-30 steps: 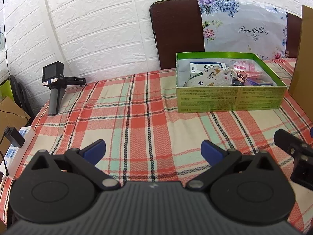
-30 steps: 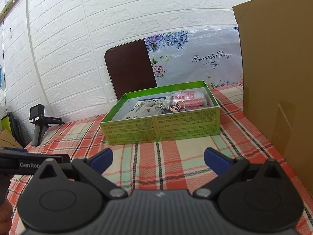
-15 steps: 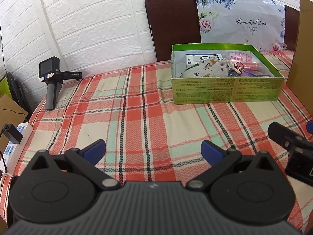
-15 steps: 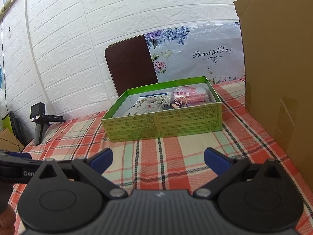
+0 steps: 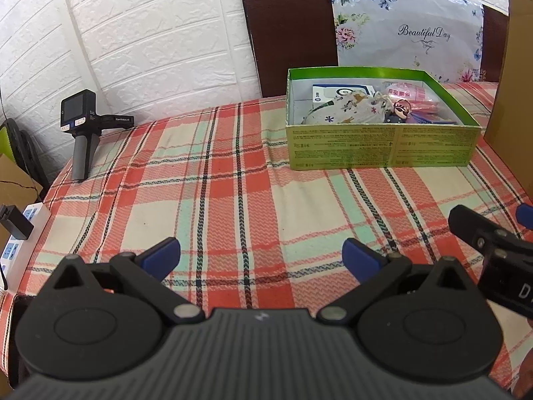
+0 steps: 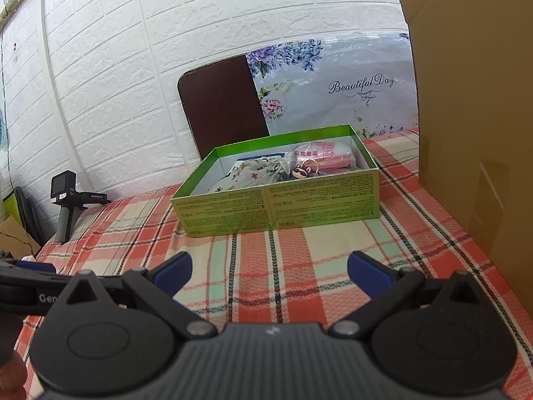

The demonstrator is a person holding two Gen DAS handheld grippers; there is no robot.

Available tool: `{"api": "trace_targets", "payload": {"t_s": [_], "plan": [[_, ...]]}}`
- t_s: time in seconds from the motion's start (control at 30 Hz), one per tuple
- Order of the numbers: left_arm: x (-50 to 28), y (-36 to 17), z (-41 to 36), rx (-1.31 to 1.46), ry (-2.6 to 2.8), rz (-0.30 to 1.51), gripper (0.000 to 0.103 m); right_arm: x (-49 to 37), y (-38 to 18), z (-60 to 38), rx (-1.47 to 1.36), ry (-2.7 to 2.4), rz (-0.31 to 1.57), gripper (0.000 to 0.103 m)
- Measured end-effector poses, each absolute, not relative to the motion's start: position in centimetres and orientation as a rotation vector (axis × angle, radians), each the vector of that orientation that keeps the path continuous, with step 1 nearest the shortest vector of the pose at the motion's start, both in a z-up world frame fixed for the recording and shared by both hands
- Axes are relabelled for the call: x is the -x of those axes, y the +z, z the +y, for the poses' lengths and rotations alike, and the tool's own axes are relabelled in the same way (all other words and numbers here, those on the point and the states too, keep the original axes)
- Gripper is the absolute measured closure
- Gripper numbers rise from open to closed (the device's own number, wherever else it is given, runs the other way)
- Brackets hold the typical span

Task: Organize objects

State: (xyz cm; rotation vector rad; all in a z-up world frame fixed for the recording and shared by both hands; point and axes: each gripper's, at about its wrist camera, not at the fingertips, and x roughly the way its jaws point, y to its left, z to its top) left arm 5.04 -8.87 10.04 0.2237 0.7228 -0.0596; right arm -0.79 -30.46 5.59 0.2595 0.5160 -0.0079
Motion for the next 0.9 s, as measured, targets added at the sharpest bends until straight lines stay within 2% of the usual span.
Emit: {"api": "trace_targets", "payload": {"t_s": [0.9], "plan": [[-5.01,9.83,-9.00,-0.180,-0.100,0.727,0.000,0.77,5.31,-30.33,-0.245,-0.016,0.514,0.000]]}}
